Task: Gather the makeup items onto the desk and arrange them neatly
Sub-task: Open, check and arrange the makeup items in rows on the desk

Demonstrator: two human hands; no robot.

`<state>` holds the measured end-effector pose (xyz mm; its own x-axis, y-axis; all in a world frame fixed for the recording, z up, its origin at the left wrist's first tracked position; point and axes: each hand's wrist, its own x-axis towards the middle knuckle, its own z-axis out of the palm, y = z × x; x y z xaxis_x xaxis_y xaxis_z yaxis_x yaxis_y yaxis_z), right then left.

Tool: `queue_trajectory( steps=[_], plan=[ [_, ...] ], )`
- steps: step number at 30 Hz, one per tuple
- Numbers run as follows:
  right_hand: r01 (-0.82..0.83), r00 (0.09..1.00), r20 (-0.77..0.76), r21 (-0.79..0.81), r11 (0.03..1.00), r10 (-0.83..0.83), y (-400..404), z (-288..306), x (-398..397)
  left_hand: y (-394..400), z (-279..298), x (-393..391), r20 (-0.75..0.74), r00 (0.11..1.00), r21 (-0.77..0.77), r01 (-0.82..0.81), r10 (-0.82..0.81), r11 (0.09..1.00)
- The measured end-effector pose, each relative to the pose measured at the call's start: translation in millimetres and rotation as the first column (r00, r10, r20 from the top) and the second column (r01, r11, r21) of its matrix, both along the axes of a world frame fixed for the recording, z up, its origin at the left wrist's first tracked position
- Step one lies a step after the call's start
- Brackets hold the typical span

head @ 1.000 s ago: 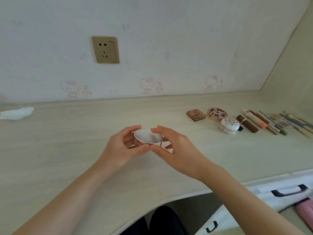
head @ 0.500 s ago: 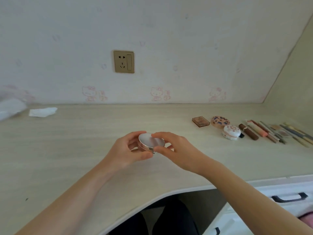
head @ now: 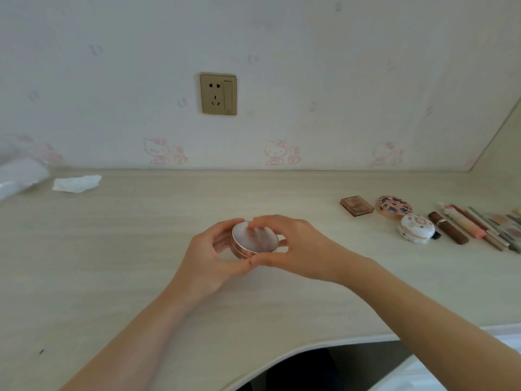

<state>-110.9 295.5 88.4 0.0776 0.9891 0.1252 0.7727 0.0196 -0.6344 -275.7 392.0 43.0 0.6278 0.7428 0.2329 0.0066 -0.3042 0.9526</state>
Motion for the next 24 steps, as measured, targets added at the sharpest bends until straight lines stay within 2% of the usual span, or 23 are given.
queue_trajectory(
  steps=[3,13,24],
  plan=[
    [0.003,1.0,-0.014,-0.002,1.0,-0.003,2.1,3.4,0.9,-0.5,-0.5,-1.7,-0.003,1.0,0.016,0.004,-0.004,1.0],
    [-0.098,0.962,0.253,-0.049,0.994,0.108,-0.8,20.4,-3.3,-4.4,1.4,-2.9,0.056,0.998,-0.015,0.037,-0.036,0.999],
    [-0.124,0.943,0.29,-0.142,0.982,0.161,6.1,23.1,-3.8,2.6,-4.8,-4.1,0.032,0.997,-0.062,0.067,-0.065,0.996]
  ],
)
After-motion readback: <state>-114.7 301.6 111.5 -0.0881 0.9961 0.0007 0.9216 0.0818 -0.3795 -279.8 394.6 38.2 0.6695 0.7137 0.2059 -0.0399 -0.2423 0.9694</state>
